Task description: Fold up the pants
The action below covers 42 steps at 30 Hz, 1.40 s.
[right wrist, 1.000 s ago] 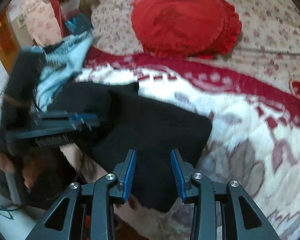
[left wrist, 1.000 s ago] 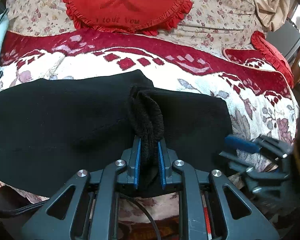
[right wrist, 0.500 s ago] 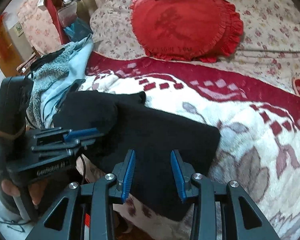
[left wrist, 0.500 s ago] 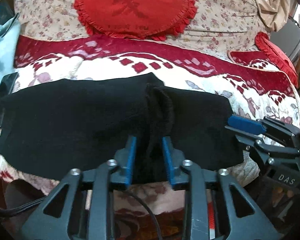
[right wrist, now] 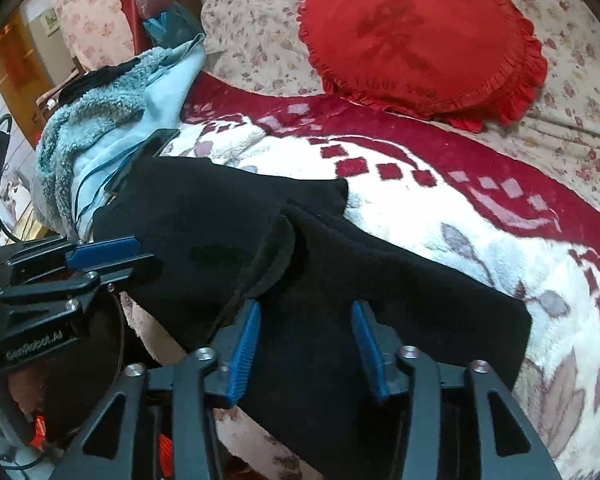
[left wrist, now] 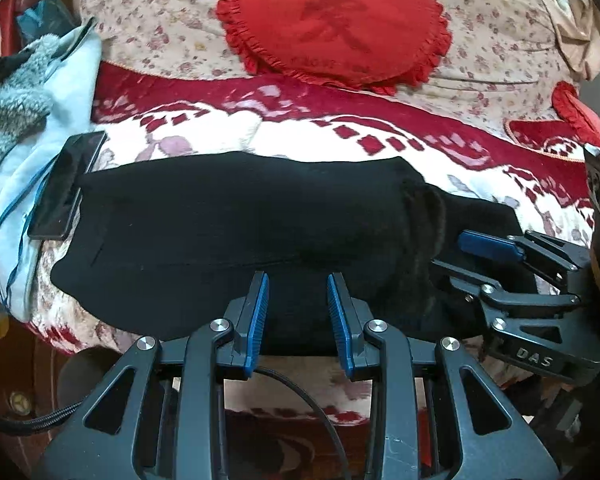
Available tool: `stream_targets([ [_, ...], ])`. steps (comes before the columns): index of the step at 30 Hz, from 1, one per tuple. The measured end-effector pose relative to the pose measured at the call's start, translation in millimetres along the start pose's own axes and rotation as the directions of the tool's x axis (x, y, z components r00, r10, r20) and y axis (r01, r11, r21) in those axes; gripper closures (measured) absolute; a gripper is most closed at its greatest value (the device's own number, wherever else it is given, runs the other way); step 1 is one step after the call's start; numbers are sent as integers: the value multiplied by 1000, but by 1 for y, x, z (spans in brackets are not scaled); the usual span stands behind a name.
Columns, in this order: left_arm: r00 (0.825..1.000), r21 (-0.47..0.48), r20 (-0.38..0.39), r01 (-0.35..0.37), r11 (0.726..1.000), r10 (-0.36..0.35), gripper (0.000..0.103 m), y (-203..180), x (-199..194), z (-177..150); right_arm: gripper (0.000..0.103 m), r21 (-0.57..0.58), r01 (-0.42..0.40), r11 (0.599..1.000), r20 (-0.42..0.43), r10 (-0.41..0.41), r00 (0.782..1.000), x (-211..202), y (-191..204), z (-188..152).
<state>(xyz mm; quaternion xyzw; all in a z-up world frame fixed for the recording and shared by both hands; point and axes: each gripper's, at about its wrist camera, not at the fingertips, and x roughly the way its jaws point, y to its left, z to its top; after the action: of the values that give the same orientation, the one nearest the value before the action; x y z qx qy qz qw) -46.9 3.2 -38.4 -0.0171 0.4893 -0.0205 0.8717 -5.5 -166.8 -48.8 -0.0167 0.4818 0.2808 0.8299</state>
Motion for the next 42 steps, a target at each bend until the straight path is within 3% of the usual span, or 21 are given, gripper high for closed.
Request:
stream_targets([
  [4,1000,-25,-11,1,1000,-1,74,8,1,1,34,28,-71,997,-2,71,997,2,-3,1],
  [5,1000,-29,-10,0,1000,0,74,10,0,0,33,29,-73,997,-2,73,997,2,-1,1],
  [17,1000,-94,-18,-8,996,6,74,38,-4,-2,38,-26,-84,996,44,86,995,-16,26,16],
  [22,999,-121,-22,-31,992,28,74,49,-4,-3,38,-31,-56,998,-25,55,998,12,25,18],
  [24,999,-130,-20,-44,991,42,74,55,-5,-3,38,-34,-53,998,-13,52,999,9,28,20],
  [31,999,-195,-18,-41,980,38,74,82,-9,-5,38,-61,-108,992,59,111,992,-13,42,43],
  [42,999,-322,-36,-27,946,17,74,127,-14,-15,38,-154,-162,975,-6,163,987,25,91,84],
])
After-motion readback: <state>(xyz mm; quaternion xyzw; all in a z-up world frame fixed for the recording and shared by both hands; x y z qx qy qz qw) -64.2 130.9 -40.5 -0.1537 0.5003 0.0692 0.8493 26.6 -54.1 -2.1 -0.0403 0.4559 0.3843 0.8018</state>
